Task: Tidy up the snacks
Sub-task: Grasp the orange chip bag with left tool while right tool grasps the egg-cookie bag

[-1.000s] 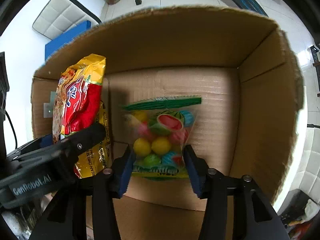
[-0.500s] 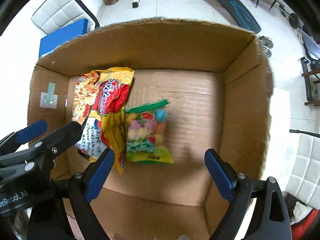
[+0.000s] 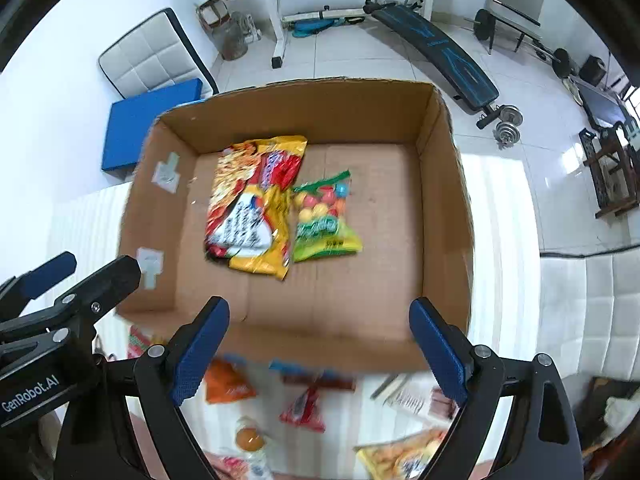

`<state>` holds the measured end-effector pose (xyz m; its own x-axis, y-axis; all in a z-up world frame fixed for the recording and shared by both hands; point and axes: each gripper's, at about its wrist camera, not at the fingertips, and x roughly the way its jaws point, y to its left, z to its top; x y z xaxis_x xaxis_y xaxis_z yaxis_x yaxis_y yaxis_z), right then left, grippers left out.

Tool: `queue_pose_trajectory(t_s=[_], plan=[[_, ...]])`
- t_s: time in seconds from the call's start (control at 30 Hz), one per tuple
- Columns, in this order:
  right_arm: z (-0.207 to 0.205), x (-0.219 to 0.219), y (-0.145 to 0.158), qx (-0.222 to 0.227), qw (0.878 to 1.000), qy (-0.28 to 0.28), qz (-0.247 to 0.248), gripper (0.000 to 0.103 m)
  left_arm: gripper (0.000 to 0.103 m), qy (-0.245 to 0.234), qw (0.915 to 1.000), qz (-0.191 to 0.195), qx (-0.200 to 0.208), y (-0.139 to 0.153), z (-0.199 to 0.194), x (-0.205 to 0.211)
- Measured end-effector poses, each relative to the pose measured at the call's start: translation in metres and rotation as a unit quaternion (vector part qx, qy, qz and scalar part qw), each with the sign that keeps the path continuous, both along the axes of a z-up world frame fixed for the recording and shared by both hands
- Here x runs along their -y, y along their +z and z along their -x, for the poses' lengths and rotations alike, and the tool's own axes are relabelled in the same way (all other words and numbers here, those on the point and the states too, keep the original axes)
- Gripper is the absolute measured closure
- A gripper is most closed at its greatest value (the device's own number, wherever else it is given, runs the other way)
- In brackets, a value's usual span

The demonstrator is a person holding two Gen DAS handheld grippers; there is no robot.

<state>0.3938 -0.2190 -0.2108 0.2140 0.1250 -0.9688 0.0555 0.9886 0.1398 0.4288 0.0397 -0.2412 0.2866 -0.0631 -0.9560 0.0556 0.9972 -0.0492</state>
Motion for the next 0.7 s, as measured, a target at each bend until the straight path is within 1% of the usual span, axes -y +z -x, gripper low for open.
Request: queue_pose_trajectory(t_s=[0.13,0.23,0.3,0.37,0.4,0.43,0.5,0.53,0.57,0.7], plan=[[0.036,-0.001,0.012,0.001,1.0,-0.015,-0.013,0.009,0.01,0.012,0.9999,0.009,0.003,0.012,0.036,-0.008],[0.067,0.007,0.01,-0.01,0.999,-0.042,-0.03,0.009,0.01,0.024,0.9995,0.019,-0.005,0.01,0.062,-0.016],[0.091,0.017,0.001,-0.023,0.997,-0.066,-0.039,0.009,0.01,0.029,0.9992,0.02,-0.019,-0.001,0.079,-0.02],[0.111,0.028,-0.014,-0.042,0.993,-0.091,-0.055,0.009,0.01,0.037,0.998,0.025,-0.045,-0.021,0.092,-0.023],[0.121,0.037,-0.025,-0.057,0.99,-0.11,-0.063,0.009,0.01,0.039,0.9973,0.026,-0.057,-0.029,0.096,-0.023],[0.129,0.045,-0.035,-0.068,0.987,-0.127,-0.071,0.009,0.01,0.042,0.9958,0.031,-0.075,-0.044,0.1,-0.024],[0.143,0.064,-0.058,-0.092,0.978,-0.165,-0.083,0.009,0.01,0.048,0.993,0.029,-0.104,-0.068,0.103,-0.026],[0.152,0.076,-0.07,-0.104,0.972,-0.191,-0.087,0.009,0.01,0.052,0.9916,0.028,-0.115,-0.079,0.104,-0.027],[0.157,0.083,-0.078,-0.104,0.969,-0.205,-0.094,0.009,0.01,0.056,0.9902,0.028,-0.125,-0.091,0.103,-0.027],[0.18,0.117,-0.116,-0.137,0.942,-0.286,-0.11,0.009,0.01,0.071,0.9858,0.023,-0.151,-0.126,0.095,-0.027]])
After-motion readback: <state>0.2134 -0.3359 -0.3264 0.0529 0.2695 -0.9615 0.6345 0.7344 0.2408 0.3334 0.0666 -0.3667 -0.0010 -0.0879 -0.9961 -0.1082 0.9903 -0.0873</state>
